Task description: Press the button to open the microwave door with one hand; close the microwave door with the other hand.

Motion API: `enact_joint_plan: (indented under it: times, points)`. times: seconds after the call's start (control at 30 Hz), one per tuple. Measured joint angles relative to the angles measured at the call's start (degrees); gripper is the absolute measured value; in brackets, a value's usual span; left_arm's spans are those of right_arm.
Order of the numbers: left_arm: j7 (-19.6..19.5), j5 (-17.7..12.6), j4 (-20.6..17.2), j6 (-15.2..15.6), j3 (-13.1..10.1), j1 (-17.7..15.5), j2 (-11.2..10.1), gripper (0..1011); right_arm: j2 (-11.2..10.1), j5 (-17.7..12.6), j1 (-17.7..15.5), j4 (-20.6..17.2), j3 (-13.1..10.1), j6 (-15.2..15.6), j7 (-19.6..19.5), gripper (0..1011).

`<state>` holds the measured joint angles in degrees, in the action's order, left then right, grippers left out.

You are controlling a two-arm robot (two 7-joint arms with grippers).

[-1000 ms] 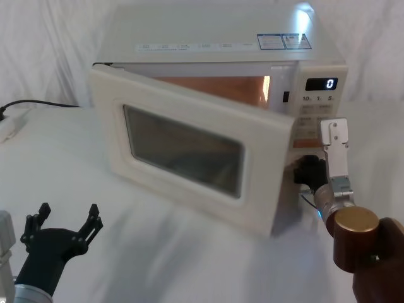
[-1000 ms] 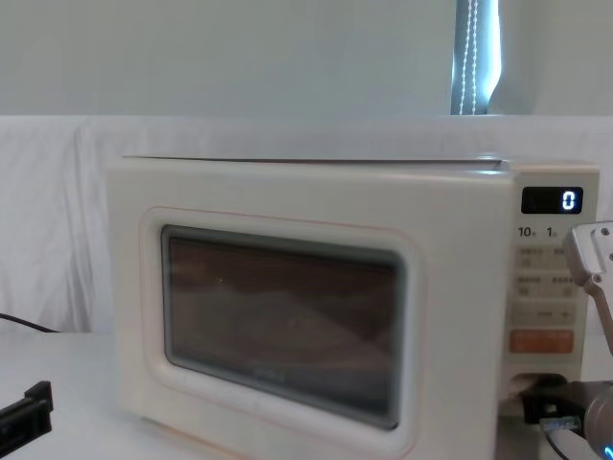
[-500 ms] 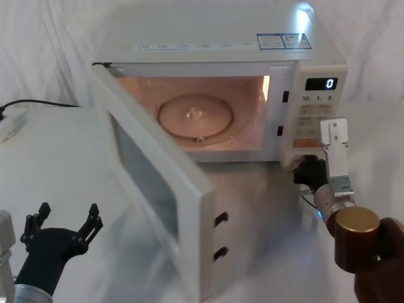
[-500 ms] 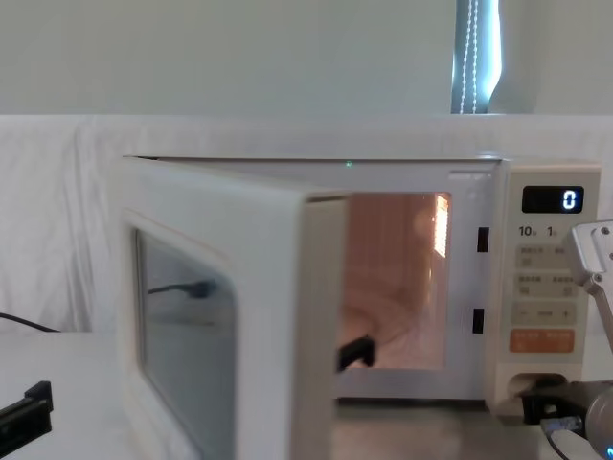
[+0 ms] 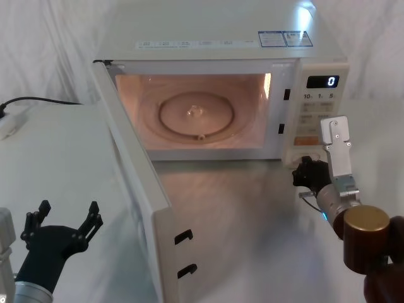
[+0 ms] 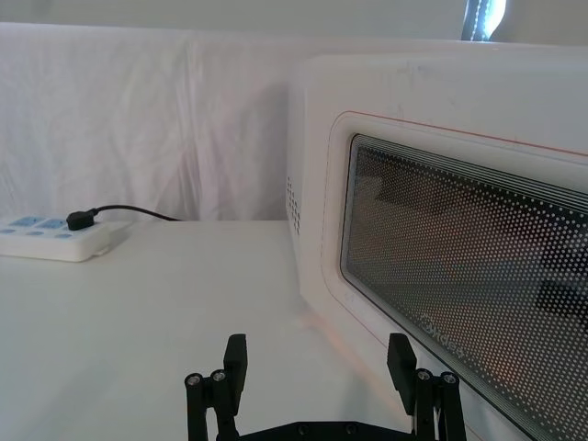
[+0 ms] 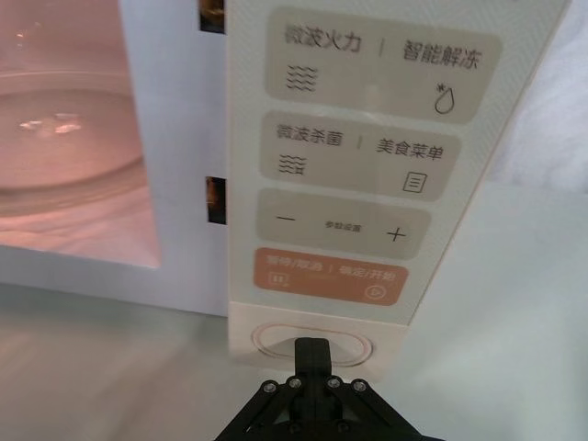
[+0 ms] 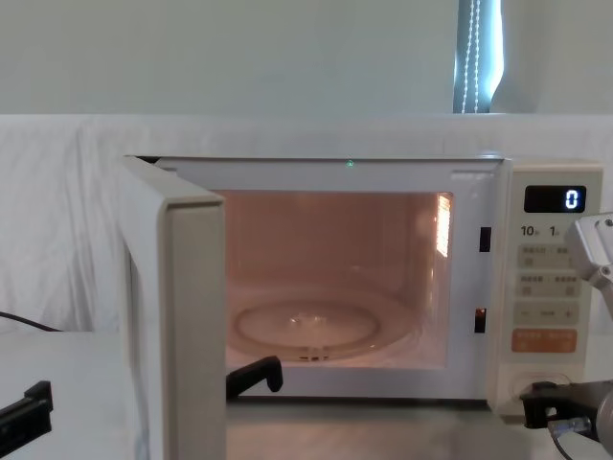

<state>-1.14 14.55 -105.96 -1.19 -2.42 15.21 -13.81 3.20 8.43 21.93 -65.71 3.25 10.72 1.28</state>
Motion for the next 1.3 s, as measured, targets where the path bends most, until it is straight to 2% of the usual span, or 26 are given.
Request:
enact_joint_plan:
  times: [0.3, 0.33, 0.37, 0.47, 0.73, 0.9, 1.0, 1.3]
  points:
    - [0.00, 0.00, 0.00, 0.00, 0.00, 0.00, 0.00, 1001, -1.13, -0.63, -3.03, -5.77, 0.98, 2.34, 2.51, 0]
    - [0.00, 0.00, 0.00, 0.00, 0.00, 0.00, 0.00, 1001, -1.60, -0.81, -4.04, -7.76, 1.26, 3.08, 3.22, 0]
    - [0.00, 0.00, 0.00, 0.00, 0.00, 0.00, 0.00, 1001, -1.60, -0.81, -4.04, -7.76, 1.26, 3.08, 3.22, 0]
    - [0.00, 0.00, 0.00, 0.00, 0.00, 0.00, 0.00, 1001, -2.51, -1.05, -5.85, -11.12, 1.80, 4.41, 4.62, 0]
    - [0.00, 0.00, 0.00, 0.00, 0.00, 0.00, 0.00, 1001, -4.65, -1.24, -9.21, -16.30, 2.88, 5.98, 6.58, 0]
    - [0.00, 0.00, 0.00, 0.00, 0.00, 0.00, 0.00, 1001, -5.56, -2.23, -11.30, -18.69, 2.55, 5.31, 7.15, 0]
    - [0.00, 0.00, 0.00, 0.00, 0.00, 0.00, 0.00, 1001, -6.31, -3.48, -13.13, -20.57, 1.77, 3.74, 7.45, 0]
    - [0.00, 0.00, 0.00, 0.00, 0.00, 0.00, 0.00, 1001, -7.16, -6.51, -16.47, -22.91, -0.23, 0.16, 6.97, 0]
